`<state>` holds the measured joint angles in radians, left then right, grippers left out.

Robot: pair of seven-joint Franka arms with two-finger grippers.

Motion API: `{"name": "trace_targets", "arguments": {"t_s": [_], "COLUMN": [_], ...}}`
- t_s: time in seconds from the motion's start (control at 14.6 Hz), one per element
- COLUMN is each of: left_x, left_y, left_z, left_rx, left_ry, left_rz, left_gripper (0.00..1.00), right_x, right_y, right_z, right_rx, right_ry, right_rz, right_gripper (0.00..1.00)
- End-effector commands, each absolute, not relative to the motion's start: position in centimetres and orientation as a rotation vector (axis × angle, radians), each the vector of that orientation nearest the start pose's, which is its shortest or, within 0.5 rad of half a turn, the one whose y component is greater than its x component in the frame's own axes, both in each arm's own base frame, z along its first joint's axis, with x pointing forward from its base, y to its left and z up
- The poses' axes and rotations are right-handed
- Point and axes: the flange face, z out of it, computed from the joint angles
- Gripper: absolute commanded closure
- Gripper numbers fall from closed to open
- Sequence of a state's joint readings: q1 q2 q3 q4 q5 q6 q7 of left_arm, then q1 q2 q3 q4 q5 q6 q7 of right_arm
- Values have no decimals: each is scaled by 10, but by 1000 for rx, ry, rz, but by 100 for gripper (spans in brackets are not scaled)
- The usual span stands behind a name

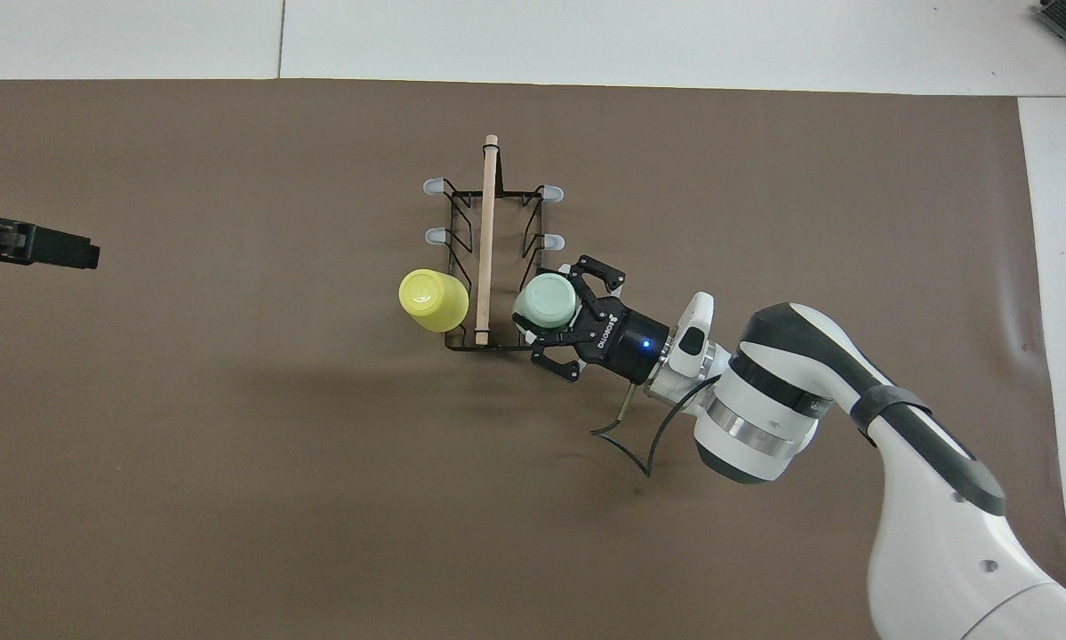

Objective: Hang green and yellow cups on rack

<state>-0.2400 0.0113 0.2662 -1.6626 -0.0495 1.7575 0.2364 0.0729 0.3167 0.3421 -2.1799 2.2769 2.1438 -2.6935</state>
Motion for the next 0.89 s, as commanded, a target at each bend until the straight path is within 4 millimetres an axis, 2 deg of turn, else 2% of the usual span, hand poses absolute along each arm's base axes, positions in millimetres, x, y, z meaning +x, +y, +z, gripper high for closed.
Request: {"name": "trace_targets", "arguments": {"t_s": [0.0, 0.14, 0.27, 0.41, 0.48, 0.82], "left_x": [561, 556, 552, 549, 548, 549], "left_y": [17, 5, -4, -7, -8, -9], "left_z": [595, 596, 600, 600, 600, 599], "left_rx": [-3185, -3182, -3187, -3187, -3187, -3186], "left_ry": [321, 319, 286, 286, 286, 290], "left_rz": [-98, -96, -101, -99, -96, -99], "left_gripper": [0, 0, 0, 0, 0, 0], "right_x": [518, 520, 519, 520, 520, 520], "right_y": [259, 257, 259, 258, 259, 263], "right_z": [275, 275, 276, 275, 276, 280], "right_rx": [-1595, -1600, -1599, -1616, -1614, -1617], "right_ry": [-917, -916, -920, -923, -924, -892], "right_rz": [-1530, -1532, -1529, -1523, -1524, -1497], "right_gripper": [71, 38, 19, 5, 0, 0]}}
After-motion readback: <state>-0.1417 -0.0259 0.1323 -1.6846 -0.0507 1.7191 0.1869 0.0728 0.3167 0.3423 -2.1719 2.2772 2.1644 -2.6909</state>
